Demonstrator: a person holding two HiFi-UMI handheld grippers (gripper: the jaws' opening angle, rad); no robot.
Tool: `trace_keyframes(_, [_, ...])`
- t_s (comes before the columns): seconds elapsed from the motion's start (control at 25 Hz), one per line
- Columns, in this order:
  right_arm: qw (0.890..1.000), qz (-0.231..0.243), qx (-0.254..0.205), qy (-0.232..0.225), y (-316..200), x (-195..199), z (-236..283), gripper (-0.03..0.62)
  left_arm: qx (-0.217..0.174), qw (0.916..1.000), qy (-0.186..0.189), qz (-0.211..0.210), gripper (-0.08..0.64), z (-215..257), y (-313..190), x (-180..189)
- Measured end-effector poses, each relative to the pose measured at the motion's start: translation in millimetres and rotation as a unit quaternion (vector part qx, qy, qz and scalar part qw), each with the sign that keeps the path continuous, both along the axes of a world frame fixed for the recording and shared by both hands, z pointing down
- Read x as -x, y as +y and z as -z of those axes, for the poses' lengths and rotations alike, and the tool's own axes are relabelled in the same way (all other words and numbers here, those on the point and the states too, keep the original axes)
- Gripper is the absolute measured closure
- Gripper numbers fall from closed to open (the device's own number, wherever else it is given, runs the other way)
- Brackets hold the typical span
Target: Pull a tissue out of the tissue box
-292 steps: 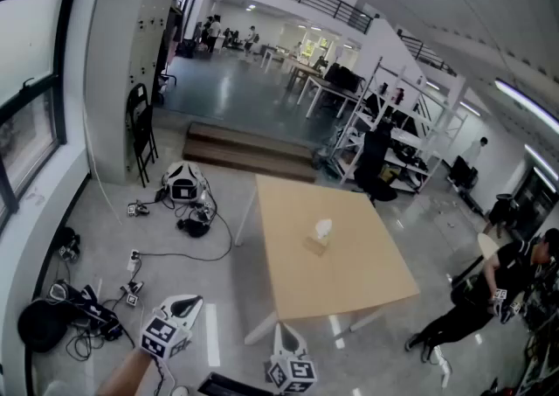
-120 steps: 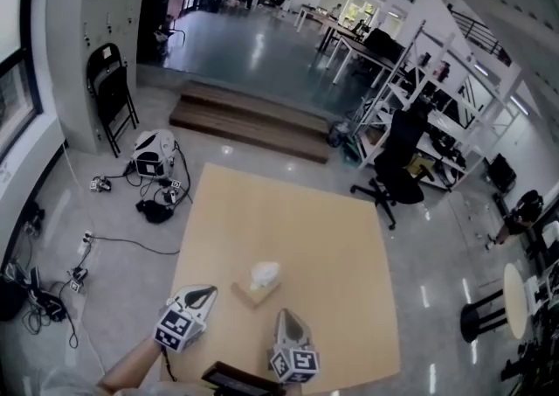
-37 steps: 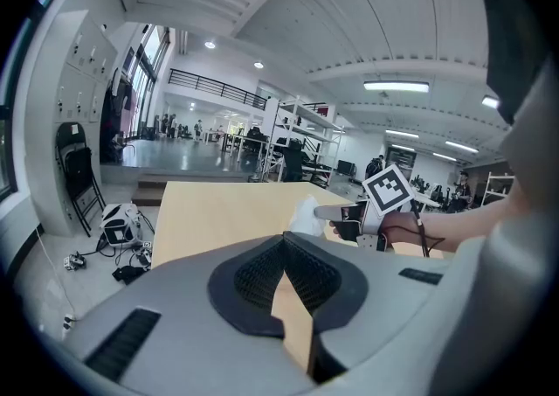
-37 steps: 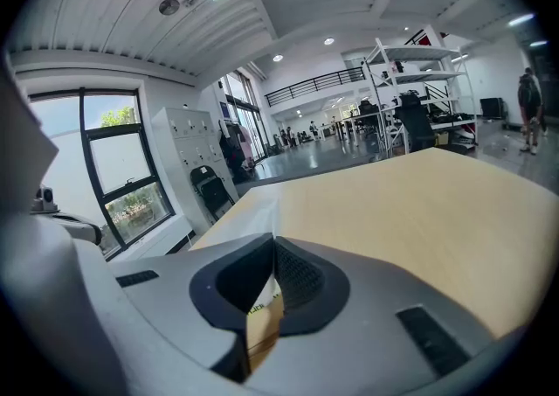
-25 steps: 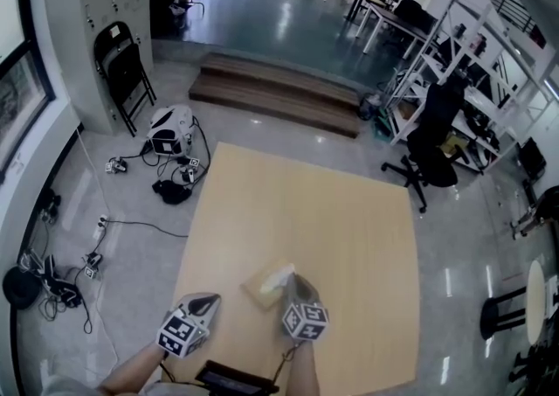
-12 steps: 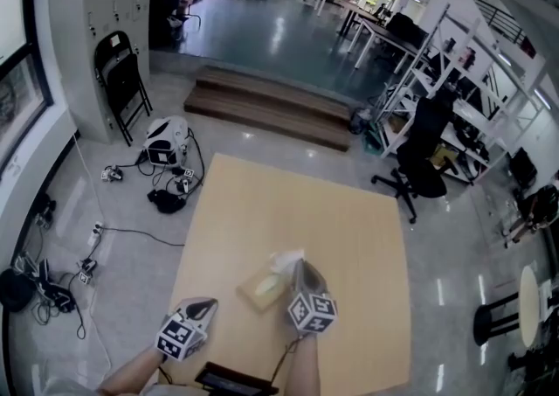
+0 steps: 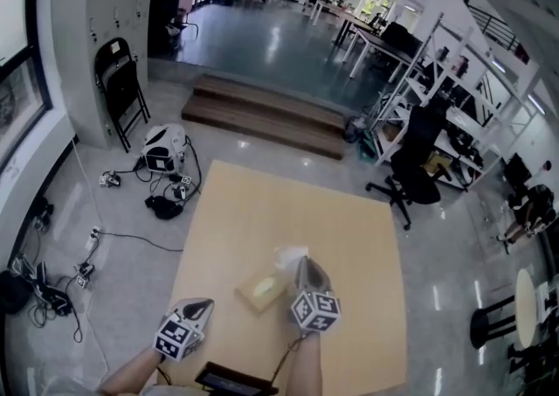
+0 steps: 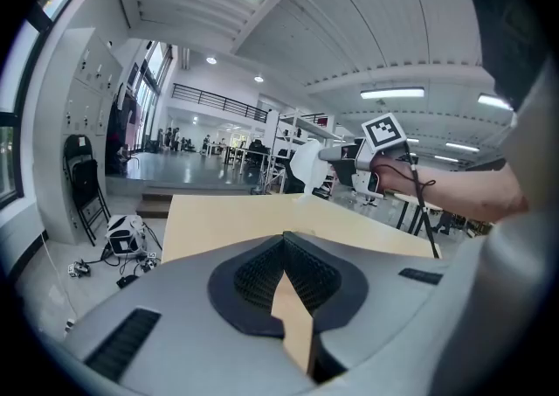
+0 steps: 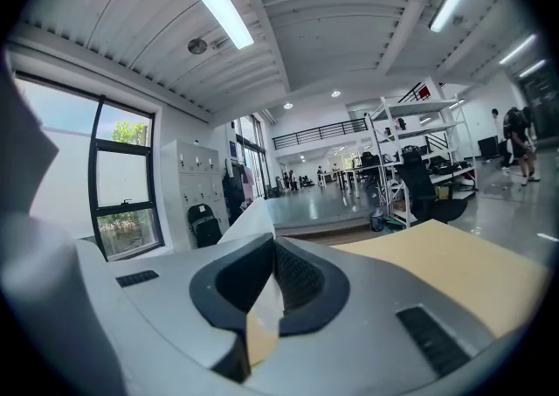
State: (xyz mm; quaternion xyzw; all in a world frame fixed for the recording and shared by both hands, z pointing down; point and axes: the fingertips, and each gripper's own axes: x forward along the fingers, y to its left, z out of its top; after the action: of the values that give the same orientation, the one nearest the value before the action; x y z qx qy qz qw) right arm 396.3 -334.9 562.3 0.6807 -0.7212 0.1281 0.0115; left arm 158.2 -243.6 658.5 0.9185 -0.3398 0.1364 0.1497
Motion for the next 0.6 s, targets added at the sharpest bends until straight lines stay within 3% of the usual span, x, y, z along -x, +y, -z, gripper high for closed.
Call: trace_keyframes(0.6, [1.0, -0.011, -0.006, 0.015, 60, 8, 2, 0.588, -0.037, 0.9992, 0.016, -0.003, 0.554, 26, -2, -5])
